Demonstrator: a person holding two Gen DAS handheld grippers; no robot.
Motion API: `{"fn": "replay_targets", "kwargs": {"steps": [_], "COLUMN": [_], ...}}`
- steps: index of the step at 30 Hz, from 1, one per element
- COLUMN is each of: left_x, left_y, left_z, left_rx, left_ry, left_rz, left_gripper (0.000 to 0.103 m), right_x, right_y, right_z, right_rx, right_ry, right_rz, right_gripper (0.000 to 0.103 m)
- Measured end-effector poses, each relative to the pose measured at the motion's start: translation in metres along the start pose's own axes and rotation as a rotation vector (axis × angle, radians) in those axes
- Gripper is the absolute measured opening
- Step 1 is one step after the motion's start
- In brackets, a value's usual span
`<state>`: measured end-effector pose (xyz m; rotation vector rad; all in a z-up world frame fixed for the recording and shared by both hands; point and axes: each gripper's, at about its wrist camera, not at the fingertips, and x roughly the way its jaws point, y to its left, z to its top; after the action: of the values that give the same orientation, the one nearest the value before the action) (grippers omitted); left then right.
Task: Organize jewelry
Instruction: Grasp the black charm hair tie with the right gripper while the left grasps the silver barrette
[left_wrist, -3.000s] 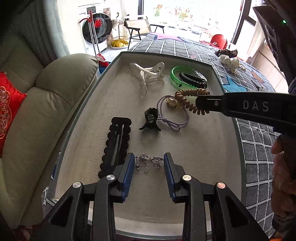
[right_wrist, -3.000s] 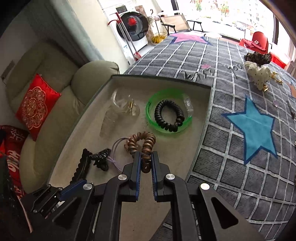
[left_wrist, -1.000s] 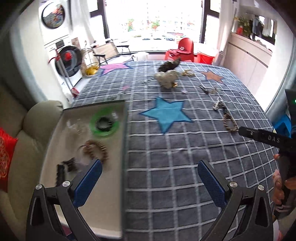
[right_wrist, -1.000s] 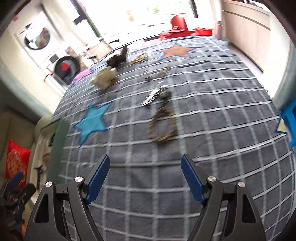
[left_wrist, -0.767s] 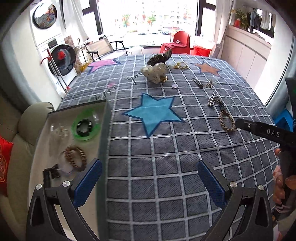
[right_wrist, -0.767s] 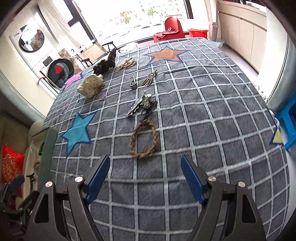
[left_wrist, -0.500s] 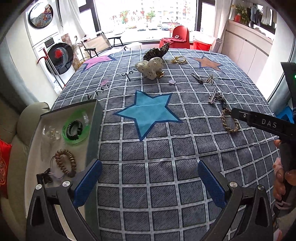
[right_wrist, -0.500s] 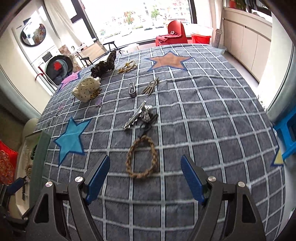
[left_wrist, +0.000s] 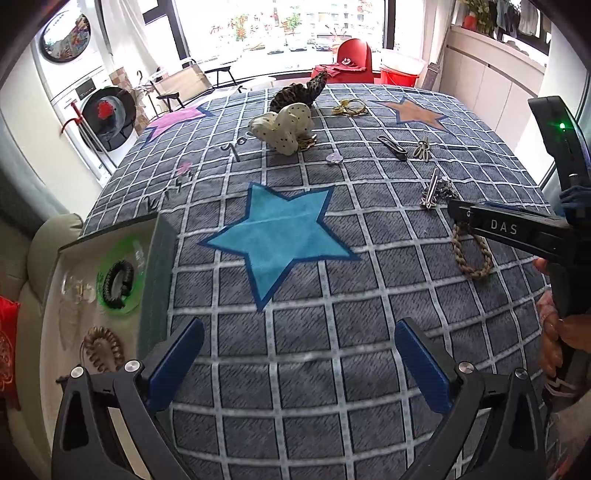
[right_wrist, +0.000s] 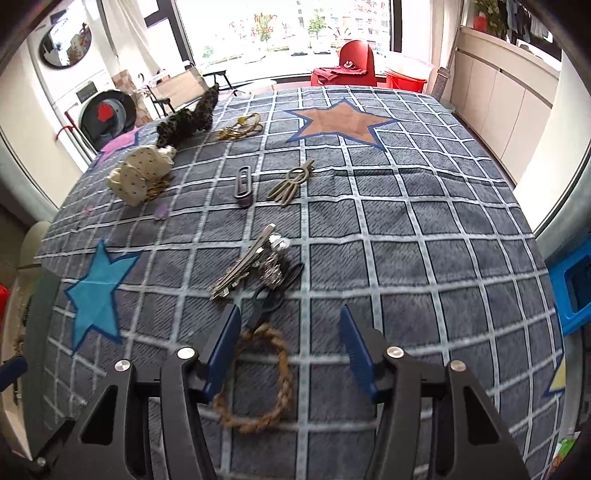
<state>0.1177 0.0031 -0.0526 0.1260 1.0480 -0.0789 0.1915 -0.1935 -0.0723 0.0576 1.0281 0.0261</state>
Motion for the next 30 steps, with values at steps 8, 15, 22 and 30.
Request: {"fn": "replay_targets", "kwargs": {"steps": [8,15,22,30], "left_x": [0.02,0.036,0.058,0.079], "left_y": [-0.014,-0.031,-0.067,-0.102], "left_z": [0.026,0.048,0.072,0.087], "left_rx": [0.053,0.082,0.131,0.184], "left_ry": [0.012,-0.014,-0.024,-0.006], "left_rz": [-0.01,-0.063,-0.147,-0.198], "left_gripper": [0.103,0.103,0.087,0.07], "right_x": [0.01,0.005,-0.009,-0.026], "right_y": [0.004,-0.008,-0.043,-0.067], "right_z": [0.011,0.008,-0.012,-0.03], "right_rx": [-0.05,-0.04,0.026,0.08], "right_ry": [-0.037,-0.075,-0.079,-0.086], "right_rz": [-0.016,0.0,0.02,0.065], "right_gripper": [0.046,0.022,0.022,0.022]}}
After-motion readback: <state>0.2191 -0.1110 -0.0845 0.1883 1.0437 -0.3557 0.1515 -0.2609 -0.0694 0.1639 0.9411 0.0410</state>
